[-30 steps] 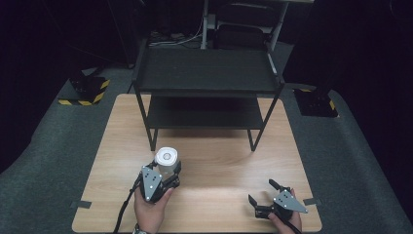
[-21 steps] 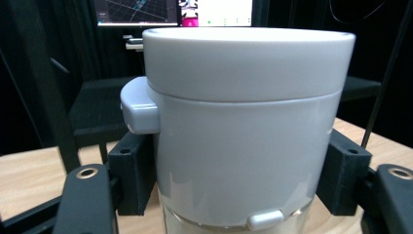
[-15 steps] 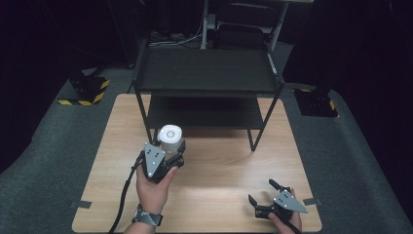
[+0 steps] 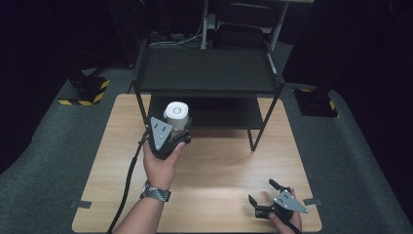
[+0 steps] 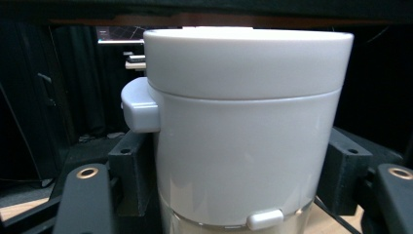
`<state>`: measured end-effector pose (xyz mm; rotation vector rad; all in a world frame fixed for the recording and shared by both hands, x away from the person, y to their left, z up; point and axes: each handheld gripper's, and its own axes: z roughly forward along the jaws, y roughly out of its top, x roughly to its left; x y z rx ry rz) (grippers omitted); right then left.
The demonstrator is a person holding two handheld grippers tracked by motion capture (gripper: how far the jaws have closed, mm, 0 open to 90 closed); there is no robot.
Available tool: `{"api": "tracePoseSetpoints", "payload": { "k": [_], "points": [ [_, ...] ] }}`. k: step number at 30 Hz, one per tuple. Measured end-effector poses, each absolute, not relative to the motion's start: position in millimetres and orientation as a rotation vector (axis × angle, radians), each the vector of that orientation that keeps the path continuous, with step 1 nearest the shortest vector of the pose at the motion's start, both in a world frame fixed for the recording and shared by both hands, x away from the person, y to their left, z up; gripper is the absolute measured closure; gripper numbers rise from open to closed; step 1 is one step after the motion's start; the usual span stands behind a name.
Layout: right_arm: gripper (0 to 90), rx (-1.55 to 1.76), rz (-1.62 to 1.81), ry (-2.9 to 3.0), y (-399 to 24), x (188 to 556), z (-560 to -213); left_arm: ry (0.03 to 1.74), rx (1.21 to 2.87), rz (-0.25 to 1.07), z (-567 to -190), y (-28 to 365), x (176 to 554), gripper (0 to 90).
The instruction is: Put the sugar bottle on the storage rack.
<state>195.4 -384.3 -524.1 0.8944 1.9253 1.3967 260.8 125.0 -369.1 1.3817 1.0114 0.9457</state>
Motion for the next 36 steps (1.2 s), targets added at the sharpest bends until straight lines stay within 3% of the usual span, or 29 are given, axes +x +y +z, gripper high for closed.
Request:
{"api": "tracePoseSetpoints", "payload": {
  "k": [36],
  "points": [
    [0.1, 0.872, 1.416, 1.930, -387, 196, -526, 1.106, 1.355, 0.988, -381, 101, 352, 29.7]
  ]
}}
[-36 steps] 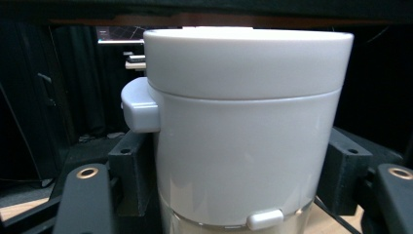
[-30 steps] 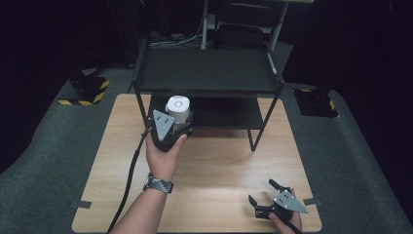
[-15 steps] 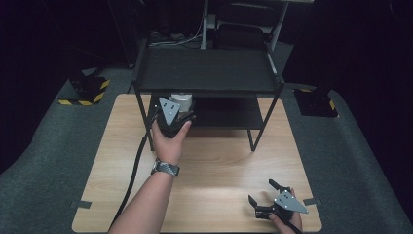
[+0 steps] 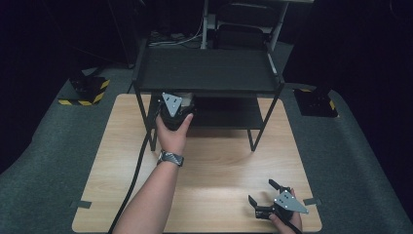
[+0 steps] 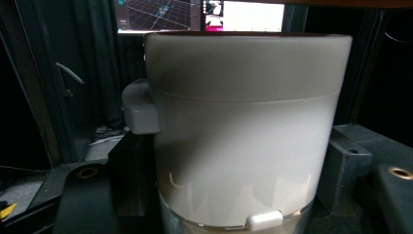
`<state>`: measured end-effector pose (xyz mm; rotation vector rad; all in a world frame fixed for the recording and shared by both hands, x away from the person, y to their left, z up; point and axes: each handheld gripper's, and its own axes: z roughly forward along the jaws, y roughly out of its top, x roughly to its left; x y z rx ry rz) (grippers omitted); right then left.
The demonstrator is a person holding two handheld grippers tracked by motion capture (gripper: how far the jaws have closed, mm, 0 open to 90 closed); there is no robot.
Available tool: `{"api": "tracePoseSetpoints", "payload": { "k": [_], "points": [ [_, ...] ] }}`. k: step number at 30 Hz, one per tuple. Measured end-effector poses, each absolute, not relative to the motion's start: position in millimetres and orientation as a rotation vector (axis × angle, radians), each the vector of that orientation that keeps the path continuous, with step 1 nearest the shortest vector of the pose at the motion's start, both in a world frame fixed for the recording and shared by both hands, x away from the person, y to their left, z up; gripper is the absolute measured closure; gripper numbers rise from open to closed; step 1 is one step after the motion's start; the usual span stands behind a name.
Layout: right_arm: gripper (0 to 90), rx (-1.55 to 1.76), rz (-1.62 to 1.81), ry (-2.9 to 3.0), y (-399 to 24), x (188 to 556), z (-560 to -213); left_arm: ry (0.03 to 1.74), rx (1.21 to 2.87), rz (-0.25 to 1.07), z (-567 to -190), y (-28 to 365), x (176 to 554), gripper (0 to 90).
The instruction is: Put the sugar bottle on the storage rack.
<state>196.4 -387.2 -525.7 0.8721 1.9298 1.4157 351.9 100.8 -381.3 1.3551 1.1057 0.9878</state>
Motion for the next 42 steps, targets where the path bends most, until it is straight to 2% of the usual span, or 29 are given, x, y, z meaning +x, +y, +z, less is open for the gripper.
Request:
{"api": "tracePoseSetpoints", "payload": {
  "k": [8, 21, 22, 26, 29, 42],
  "points": [
    [0.1, 0.869, 1.415, 1.930, -387, 196, -526, 1.100, 1.355, 1.014, -387, 96, 353, 29.7],
    [0.1, 0.868, 1.413, 1.929, -386, 196, -526, 1.114, 1.350, 0.983, -385, 99, 354, 29.0],
    [0.1, 0.867, 1.412, 1.929, -387, 196, -526, 1.115, 1.349, 0.983, -384, 99, 354, 27.9],
    [0.1, 0.867, 1.412, 1.929, -386, 196, -526, 1.112, 1.364, 0.977, -382, 100, 352, 10.0],
    [0.1, 0.867, 1.411, 1.929, -386, 196, -526, 1.105, 1.379, 0.991, -380, 100, 347, 2.1],
    [0.1, 0.870, 1.403, 1.927, -385, 195, -525, 1.015, 1.353, 0.943, -383, 126, 309, 0.6]
  ]
}}
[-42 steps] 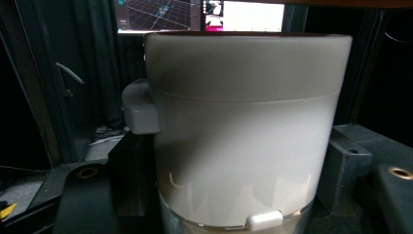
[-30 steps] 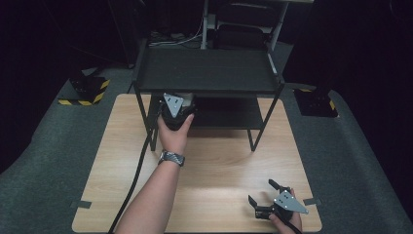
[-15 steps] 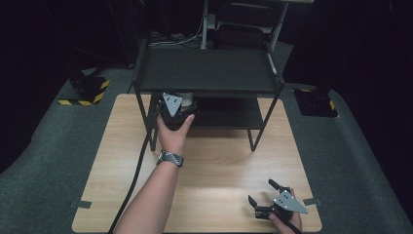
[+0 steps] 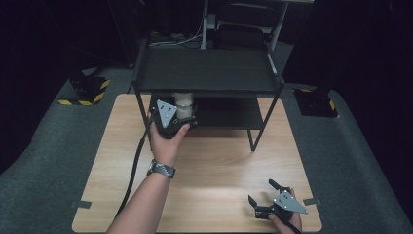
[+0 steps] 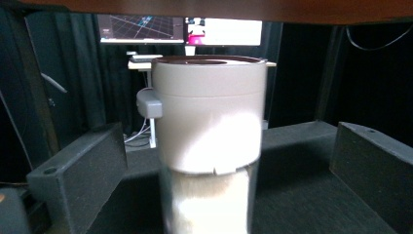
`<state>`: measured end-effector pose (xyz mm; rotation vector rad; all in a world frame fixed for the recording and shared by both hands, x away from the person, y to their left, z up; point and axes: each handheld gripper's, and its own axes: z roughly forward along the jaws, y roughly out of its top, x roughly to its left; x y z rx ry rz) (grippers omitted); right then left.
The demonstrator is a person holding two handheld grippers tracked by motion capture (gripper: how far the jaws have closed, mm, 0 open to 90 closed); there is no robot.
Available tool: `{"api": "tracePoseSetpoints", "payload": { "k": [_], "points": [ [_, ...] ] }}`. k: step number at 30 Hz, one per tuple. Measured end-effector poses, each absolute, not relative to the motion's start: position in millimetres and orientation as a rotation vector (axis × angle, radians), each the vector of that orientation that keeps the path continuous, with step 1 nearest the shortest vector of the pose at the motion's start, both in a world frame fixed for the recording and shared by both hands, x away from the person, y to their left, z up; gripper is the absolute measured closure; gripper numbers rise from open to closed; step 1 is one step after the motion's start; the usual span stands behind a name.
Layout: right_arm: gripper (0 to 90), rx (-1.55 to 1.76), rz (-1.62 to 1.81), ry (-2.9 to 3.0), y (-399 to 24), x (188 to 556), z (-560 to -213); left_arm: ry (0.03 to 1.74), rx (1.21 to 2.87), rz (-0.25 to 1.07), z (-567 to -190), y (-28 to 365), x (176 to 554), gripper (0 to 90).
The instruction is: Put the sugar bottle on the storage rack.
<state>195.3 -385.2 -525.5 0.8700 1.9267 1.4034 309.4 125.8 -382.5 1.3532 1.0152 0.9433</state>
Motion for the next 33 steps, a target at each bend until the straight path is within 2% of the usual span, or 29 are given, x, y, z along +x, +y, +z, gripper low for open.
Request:
{"api": "tracePoseSetpoints", "payload": {
  "k": [19, 33],
  "points": [
    [0.1, 0.864, 1.392, 1.926, -384, 195, -525, 0.877, 1.312, 0.928, -424, 173, 221, 0.6],
    [0.1, 0.861, 1.390, 1.926, -383, 194, -525, 0.896, 1.353, 0.892, -496, 206, 167, 0.6]
  ]
}}
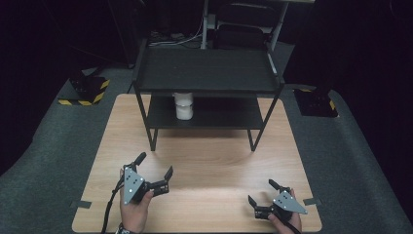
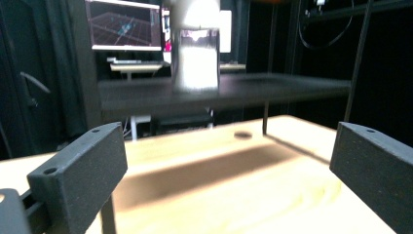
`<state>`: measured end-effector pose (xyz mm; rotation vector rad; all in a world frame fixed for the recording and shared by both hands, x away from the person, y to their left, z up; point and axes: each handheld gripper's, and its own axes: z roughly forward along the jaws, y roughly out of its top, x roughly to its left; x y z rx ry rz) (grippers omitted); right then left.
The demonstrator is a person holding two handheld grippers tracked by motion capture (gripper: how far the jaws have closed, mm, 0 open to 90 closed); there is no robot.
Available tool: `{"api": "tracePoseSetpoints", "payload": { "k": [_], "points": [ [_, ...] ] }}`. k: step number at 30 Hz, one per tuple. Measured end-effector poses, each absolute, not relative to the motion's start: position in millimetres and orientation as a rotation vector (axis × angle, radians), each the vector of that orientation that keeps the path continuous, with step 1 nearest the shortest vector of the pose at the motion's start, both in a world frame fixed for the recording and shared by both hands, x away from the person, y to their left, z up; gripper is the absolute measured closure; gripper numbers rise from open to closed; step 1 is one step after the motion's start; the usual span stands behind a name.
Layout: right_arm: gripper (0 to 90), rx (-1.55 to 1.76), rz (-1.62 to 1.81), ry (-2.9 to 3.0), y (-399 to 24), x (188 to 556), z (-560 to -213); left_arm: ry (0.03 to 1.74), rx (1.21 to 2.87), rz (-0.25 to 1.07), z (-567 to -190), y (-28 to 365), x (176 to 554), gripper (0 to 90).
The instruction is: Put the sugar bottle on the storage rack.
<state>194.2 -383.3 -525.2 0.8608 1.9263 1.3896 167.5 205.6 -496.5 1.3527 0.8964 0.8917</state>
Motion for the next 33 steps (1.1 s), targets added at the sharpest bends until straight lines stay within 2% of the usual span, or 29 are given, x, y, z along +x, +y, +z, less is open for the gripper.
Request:
{"api": "tracePoseSetpoints", "payload": {
  "k": [13, 33],
  "points": [
    [0.1, 0.858, 1.389, 1.927, -383, 194, -525, 0.982, 1.461, 0.883, -529, 215, 152, 0.6],
    [0.1, 0.852, 1.391, 1.925, -384, 194, -526, 1.030, 1.588, 0.855, -533, 217, 155, 0.6]
  ]
}}
